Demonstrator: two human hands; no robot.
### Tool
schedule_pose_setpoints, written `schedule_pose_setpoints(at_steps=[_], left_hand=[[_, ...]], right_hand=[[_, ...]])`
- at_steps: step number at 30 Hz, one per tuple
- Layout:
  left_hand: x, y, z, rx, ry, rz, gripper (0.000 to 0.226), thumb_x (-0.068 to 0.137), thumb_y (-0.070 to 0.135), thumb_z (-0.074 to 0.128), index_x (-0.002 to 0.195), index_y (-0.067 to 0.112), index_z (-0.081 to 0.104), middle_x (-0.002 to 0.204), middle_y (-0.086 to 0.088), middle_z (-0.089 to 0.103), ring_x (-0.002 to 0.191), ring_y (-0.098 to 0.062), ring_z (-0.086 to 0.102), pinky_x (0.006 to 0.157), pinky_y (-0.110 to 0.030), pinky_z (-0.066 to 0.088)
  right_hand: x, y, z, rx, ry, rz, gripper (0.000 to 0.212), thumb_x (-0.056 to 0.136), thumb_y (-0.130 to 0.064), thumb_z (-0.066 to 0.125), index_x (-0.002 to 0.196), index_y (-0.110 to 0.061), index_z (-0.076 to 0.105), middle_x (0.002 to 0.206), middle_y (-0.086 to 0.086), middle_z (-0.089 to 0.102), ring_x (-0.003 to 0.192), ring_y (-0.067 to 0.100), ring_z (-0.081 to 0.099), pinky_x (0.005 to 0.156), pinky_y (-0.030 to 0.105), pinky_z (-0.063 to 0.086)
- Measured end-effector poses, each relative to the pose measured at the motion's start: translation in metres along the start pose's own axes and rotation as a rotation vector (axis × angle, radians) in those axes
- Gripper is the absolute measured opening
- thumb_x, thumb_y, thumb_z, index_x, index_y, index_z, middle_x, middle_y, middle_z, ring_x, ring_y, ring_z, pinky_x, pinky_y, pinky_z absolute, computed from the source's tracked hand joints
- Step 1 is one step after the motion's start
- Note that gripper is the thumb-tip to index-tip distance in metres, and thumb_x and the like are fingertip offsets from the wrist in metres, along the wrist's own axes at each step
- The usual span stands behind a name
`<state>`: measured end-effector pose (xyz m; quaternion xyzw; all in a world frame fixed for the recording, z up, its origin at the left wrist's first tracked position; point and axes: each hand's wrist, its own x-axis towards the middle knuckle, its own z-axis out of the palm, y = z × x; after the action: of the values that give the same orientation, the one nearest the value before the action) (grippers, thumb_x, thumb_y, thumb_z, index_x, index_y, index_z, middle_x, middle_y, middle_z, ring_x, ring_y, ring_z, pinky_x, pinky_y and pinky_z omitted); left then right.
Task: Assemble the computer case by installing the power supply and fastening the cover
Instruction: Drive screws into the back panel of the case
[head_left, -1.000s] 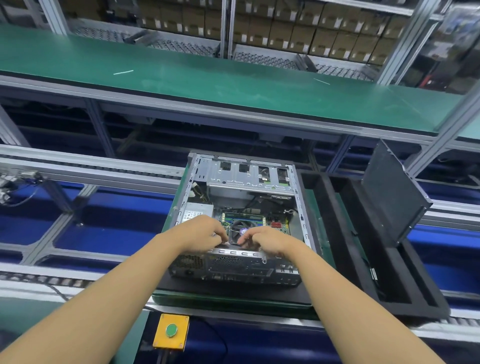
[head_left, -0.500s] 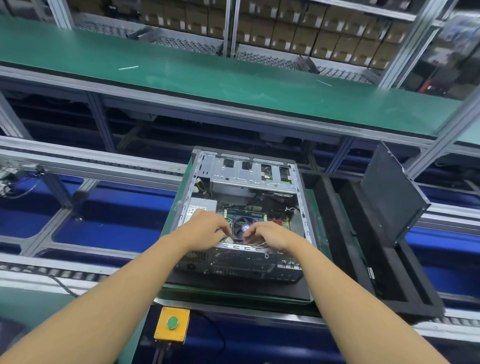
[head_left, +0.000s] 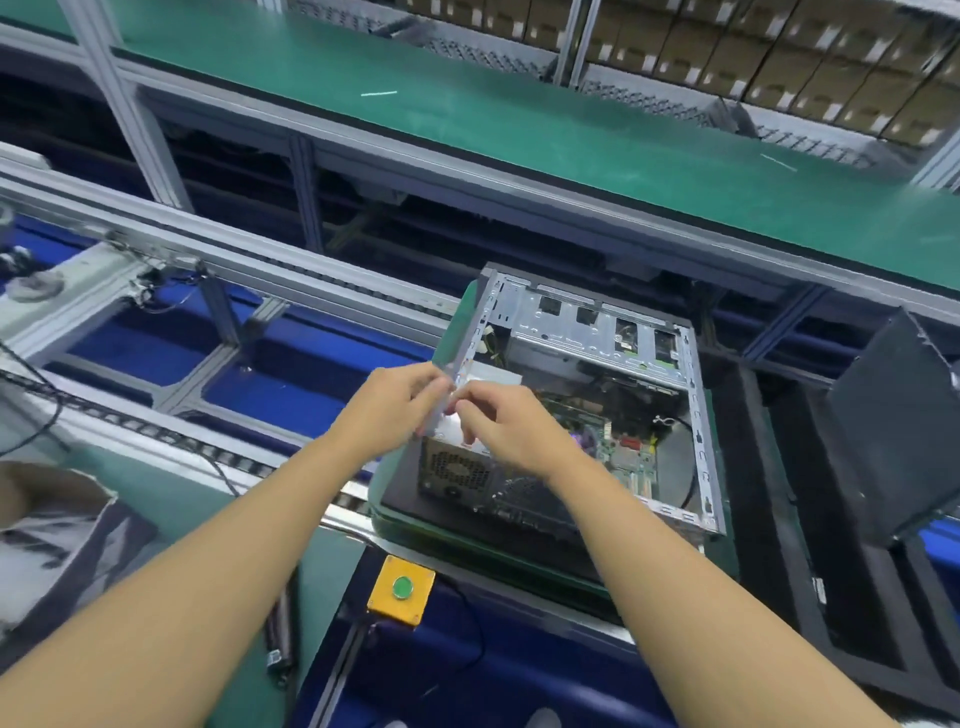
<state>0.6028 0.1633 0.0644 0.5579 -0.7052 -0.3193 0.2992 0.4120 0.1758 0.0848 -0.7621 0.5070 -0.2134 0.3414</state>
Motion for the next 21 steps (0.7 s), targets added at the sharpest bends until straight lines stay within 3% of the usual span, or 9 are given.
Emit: schedule_pose_setpoints(at_steps=[4,8,11,15,17,19,21], left_hand=[[-0.032,-0.039,-0.020,0.065,0.074,-0.192,0.026,0.099,0.035,0.048,0.079,0.034,0.065,0.064,0.009,0.066,0.064,-0.011,0.061,0.062,-0.032,0.049],[-0.072,-0.091,-0.035,0.092,0.049,-0.404,0.032,0.091,0.010,0.048,0.089,0.033,0.070,0.087,0.011,0.069,0.075,-0.012,0.060,0.061,-0.027,0.042],[-0.104,-0.130,-0.036,0.080,0.038,-0.560,0.032,0.091,0.006,0.048,0.095,0.026,0.072,0.090,0.004,0.071,0.071,-0.014,0.062,0.060,-0.026,0.044],[-0.144,-0.178,-0.024,-0.156,0.147,-0.794,0.020,0.102,0.009,0.048,0.108,0.004,0.067,0.087,-0.007,0.074,0.061,-0.015,0.070,0.054,-0.024,0.051],[-0.158,-0.197,-0.017,-0.161,0.176,-0.869,0.026,0.102,0.007,0.043,0.114,0.004,0.066,0.105,-0.012,0.074,0.078,-0.018,0.071,0.067,-0.021,0.053],[-0.166,-0.212,-0.013,-0.065,0.133,-0.901,0.034,0.101,0.008,0.041,0.125,0.010,0.065,0.127,-0.006,0.067,0.112,-0.022,0.064,0.091,-0.024,0.046],[-0.171,-0.223,-0.009,-0.062,0.085,-0.944,0.039,0.101,0.010,0.040,0.137,0.014,0.057,0.141,-0.004,0.057,0.130,-0.023,0.052,0.106,-0.028,0.037]], right_hand=[[0.022,-0.027,0.051,0.014,-0.139,-0.027,0.020,0.103,-0.022,0.049,0.099,-0.027,0.068,0.076,-0.010,0.071,0.063,0.003,0.057,0.062,0.017,0.042],[0.041,-0.038,0.116,-0.049,-0.382,0.026,0.022,0.099,-0.017,0.050,0.115,-0.020,0.064,0.094,-0.002,0.075,0.064,0.000,0.062,0.060,0.012,0.048],[0.048,-0.039,0.168,0.008,-0.532,0.148,0.020,0.098,-0.014,0.049,0.115,-0.018,0.058,0.105,0.009,0.072,0.073,0.016,0.069,0.074,0.030,0.062],[0.046,-0.030,0.232,0.079,-0.606,0.373,0.015,0.100,-0.016,0.054,0.113,-0.014,0.049,0.100,0.008,0.061,0.086,0.025,0.062,0.085,0.045,0.061],[0.044,-0.021,0.260,0.021,-0.615,0.456,0.027,0.099,-0.025,0.059,0.118,-0.009,0.047,0.103,0.011,0.059,0.081,0.024,0.058,0.072,0.038,0.059],[0.042,-0.013,0.285,-0.028,-0.606,0.520,0.054,0.096,-0.034,0.066,0.133,-0.001,0.045,0.102,0.011,0.059,0.080,0.023,0.059,0.063,0.031,0.051],[0.040,-0.005,0.309,-0.058,-0.606,0.563,0.082,0.092,-0.042,0.073,0.146,0.004,0.034,0.125,0.017,0.060,0.109,0.031,0.064,0.087,0.036,0.054]])
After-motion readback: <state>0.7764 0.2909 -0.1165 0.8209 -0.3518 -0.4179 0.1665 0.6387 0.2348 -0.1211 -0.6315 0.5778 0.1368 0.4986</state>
